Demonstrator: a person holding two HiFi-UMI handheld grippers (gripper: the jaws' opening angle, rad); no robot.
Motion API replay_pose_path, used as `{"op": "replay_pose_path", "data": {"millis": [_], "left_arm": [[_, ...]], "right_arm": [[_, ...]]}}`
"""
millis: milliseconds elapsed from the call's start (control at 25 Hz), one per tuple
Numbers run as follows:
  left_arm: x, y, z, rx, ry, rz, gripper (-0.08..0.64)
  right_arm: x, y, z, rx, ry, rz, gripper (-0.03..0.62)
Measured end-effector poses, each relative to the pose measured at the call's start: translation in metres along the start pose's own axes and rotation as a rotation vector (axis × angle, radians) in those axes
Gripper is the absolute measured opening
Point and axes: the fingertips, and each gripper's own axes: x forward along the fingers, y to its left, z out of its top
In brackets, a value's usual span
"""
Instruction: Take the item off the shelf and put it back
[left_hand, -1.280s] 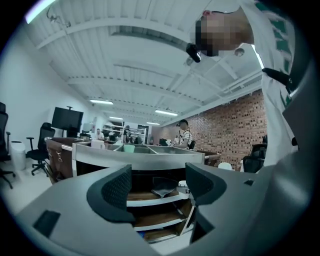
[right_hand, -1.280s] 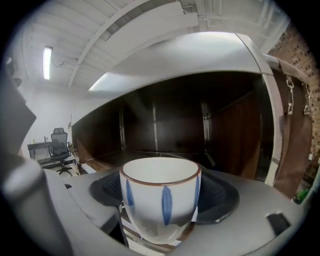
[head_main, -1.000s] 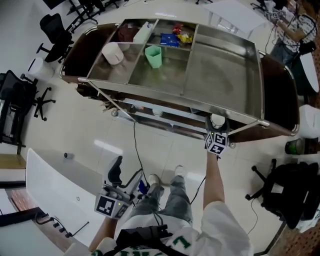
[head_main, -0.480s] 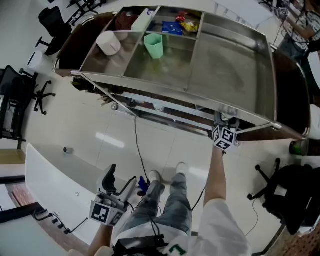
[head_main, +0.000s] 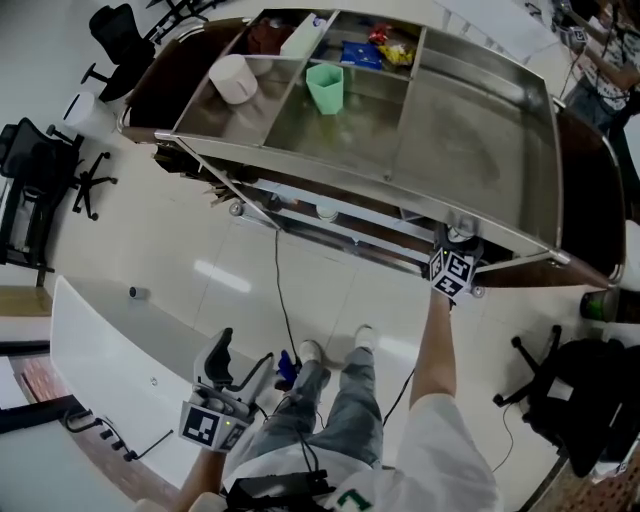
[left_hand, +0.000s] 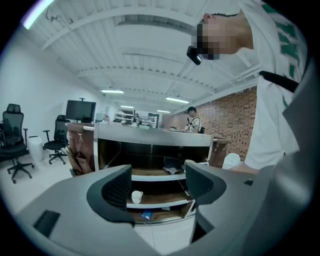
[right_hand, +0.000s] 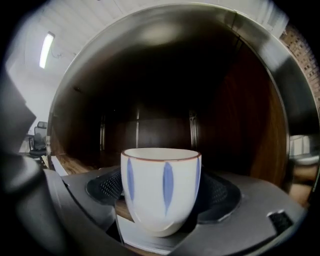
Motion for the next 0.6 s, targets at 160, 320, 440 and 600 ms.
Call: {"op": "replay_pose_path", "data": {"millis": [160,320,440,600], "left_arm": [[0.004,-0.005,0.019,-0.024,-0.059,-0.019,0.336],[0.006,-0.004,0.011,-0.016,-0.046,-0.023,0.336],[0.014,-0.017,0.028,-0.043,-0.077,-0.06,0.337],[0.018,-0.018,0.034,-0.03,-0.097,-0.078,0.336]], "right_arm": [[-0.005,0.001,0.008,-0.015,-0.004,-0.006,0.472],[-0.017,-0.002,0.009,-0.02,-0.005,-0.03,0.473],[-0.034,-0.006,0.008,0.017,-0.004,-0.057,0.474],[-0.067,-0.004,0.017,0.035,-0.015,-0.068,0.474]]}}
